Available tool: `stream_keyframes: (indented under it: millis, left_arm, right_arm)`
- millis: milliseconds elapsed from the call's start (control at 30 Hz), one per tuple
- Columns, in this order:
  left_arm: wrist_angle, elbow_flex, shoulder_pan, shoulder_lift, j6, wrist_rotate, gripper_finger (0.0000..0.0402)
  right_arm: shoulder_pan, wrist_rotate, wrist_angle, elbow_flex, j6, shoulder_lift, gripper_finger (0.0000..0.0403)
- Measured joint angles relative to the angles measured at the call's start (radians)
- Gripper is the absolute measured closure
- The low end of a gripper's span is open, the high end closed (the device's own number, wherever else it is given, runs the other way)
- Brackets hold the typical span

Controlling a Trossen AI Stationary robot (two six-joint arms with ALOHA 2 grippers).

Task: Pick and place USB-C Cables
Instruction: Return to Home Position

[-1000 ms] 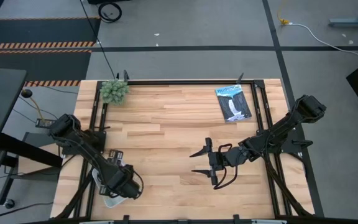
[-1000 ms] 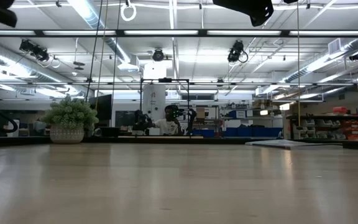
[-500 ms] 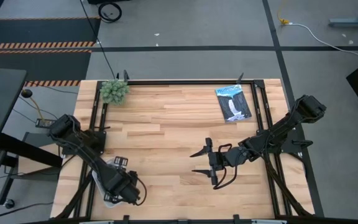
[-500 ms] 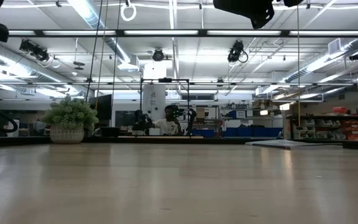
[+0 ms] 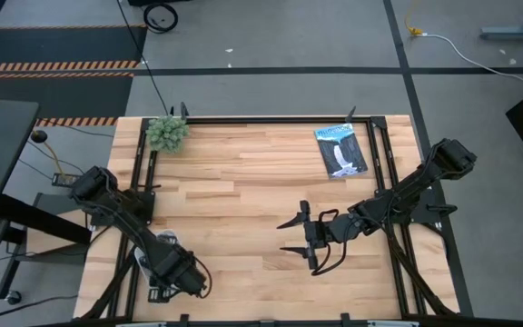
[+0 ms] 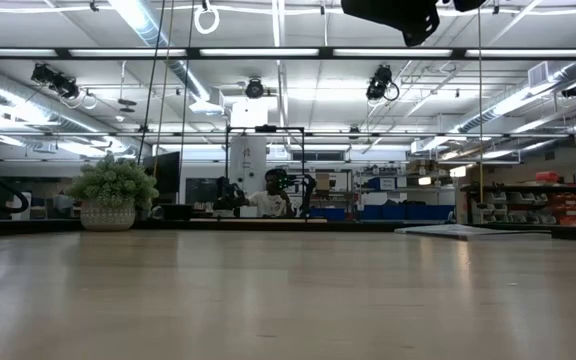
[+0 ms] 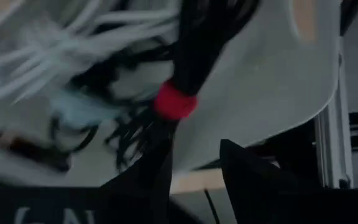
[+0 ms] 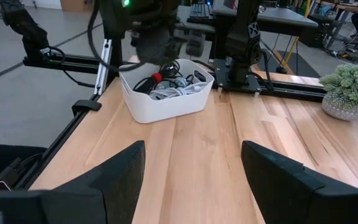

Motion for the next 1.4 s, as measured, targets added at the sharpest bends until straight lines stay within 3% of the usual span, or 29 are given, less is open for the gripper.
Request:
stream_keyframes:
  millis: [133,300,567,933,1200,1400]
  left_arm:
    - [-0.080,0.068,0.031,-0.004,-0.016,-0.069,0.0275]
    - [-0.077,0.157,0.041,-0.006,0.018,-0.355,0.0295]
    - [0.092,0.141,0.132,-0.116,0.226,-0.621,0.0338]
    - [0.491,-0.002,0.244,-0.390,0.544,-0.784,0.0393]
    - [0.744,-0.127,0.243,-0.601,0.749,-0.902,0.0391]
    - [0.965,-0.292,0.272,-0.777,0.874,-0.904,0.0392]
  right_arm:
    - [-0.003,0.000,-0.005,0.000,-0.001,0.000,0.0131]
    - [0.000,0.009,-0.070,-0.001,-0.012,-0.051,0.0131]
    - [0.003,0.027,-0.228,-0.001,-0.007,-0.185,0.0131]
    - [-0.016,0.028,-0.417,-0.001,-0.014,-0.398,0.0131]
    - [-0.036,0.028,-0.412,-0.047,0.017,-0.506,0.0131]
    - [-0.033,0.027,-0.300,-0.147,0.042,-0.592,0.0131]
